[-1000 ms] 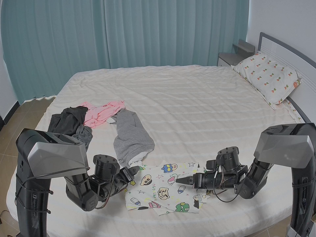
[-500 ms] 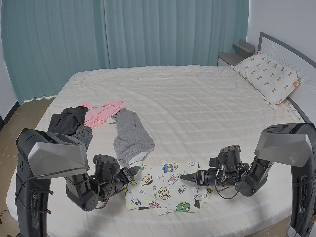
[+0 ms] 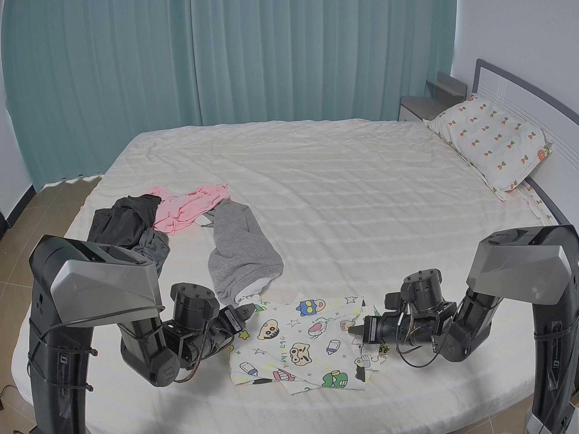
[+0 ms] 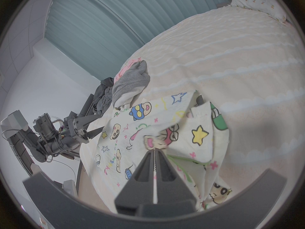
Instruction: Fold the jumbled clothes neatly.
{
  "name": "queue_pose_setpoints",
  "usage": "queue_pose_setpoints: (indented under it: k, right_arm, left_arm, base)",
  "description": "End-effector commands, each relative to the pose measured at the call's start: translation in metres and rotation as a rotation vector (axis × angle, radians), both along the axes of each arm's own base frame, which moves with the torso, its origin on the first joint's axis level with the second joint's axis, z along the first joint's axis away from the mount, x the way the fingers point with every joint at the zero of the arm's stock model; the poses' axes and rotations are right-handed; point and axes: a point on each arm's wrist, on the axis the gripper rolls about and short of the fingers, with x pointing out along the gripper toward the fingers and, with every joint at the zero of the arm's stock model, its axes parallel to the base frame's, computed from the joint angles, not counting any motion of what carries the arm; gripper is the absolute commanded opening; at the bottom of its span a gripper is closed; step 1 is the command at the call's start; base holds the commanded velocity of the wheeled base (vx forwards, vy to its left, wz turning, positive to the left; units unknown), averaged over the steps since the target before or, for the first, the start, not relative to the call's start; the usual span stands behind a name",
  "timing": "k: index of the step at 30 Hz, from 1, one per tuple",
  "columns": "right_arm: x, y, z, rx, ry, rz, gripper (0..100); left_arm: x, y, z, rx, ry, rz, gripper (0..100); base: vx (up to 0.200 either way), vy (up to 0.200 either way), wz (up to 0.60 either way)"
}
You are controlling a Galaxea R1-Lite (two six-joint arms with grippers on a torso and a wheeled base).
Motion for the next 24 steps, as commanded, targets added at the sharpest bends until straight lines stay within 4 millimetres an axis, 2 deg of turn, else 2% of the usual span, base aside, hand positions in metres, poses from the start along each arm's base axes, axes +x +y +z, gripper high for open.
queue_pose_setpoints:
  k: [1, 11, 14, 17, 22, 24]
  right_arm:
    - [-0.004, -0.005, 0.000, -0.014, 0.005, -0.003, 0]
    - [-0.012, -0.022, 0.002, -0.044, 0.007, -0.022, 0]
    - [-0.022, -0.026, 0.018, -0.035, -0.059, -0.042, 0]
    - [-0.032, -0.029, 0.040, -0.014, -0.129, -0.048, 0]
    - [-0.053, -0.043, 0.105, -0.003, -0.327, -0.174, 0]
    - [-0.076, -0.052, 0.132, 0.019, -0.400, -0.203, 0]
  left_arm:
    - [0.000, 0.000, 0.000, 0.000, 0.001, 0.001, 100]
    - [0.001, 0.001, 0.001, -0.001, -0.004, 0.005, 100]
    - [0.002, 0.001, 0.009, -0.022, -0.052, 0.007, 100]
    - [0.004, 0.001, 0.028, -0.057, -0.128, 0.012, 100]
    - [-0.001, 0.001, 0.077, -0.003, -0.288, 0.009, 100]
    - [-0.005, 0.004, 0.102, 0.079, -0.383, 0.014, 100]
  base:
    - [0.000, 0.000, 0.00]
    - [0.000, 0.000, 0.00]
    - [0.000, 0.000, 0.00]
    - [0.000, 0.000, 0.00]
    - [0.000, 0.000, 0.00]
    - [0.000, 0.000, 0.00]
